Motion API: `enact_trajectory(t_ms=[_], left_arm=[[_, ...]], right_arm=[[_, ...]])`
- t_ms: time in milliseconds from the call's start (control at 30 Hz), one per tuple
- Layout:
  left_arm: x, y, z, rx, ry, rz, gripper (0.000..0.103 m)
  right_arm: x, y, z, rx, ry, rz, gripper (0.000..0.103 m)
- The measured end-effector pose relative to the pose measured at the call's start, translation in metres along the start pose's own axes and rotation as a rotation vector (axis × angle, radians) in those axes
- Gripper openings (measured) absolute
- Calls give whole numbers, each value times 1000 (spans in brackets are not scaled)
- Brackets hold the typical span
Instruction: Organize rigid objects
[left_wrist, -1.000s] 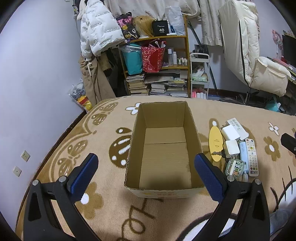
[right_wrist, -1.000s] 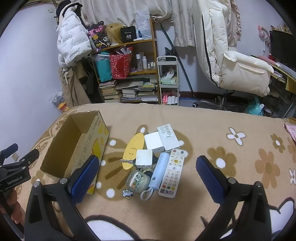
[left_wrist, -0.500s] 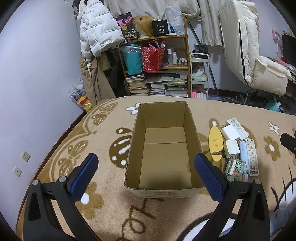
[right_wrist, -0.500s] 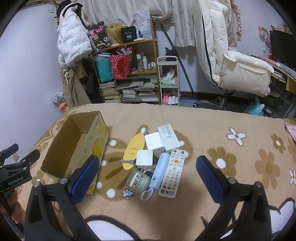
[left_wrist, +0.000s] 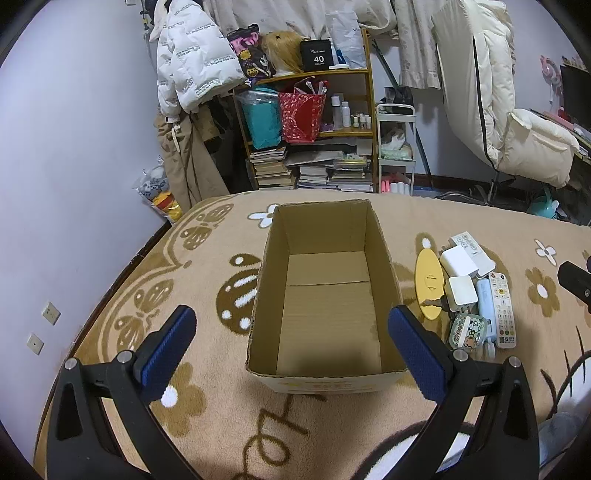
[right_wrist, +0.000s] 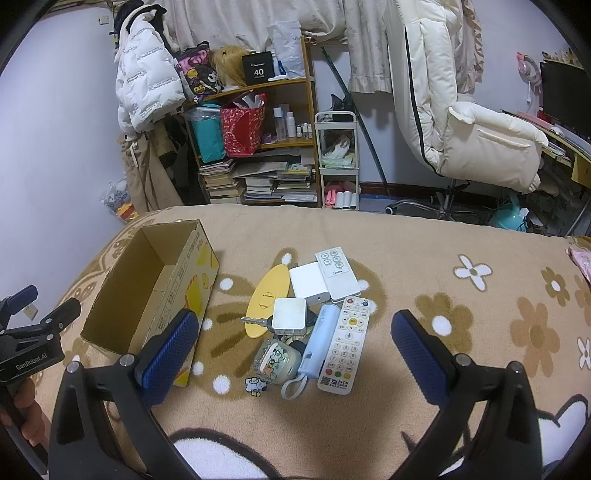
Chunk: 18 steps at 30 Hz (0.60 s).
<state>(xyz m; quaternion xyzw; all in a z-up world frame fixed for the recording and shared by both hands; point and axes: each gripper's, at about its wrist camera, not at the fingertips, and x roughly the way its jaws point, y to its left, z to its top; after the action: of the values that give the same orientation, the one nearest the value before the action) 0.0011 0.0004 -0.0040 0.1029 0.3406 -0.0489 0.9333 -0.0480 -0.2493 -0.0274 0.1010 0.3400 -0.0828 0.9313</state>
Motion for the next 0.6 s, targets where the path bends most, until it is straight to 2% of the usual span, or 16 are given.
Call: enact_trajectory(t_ms=[600], left_arm=[[1,-1,1,1,4,-2,103]], right_arm=[[0,0,0,0,2,-1,103]])
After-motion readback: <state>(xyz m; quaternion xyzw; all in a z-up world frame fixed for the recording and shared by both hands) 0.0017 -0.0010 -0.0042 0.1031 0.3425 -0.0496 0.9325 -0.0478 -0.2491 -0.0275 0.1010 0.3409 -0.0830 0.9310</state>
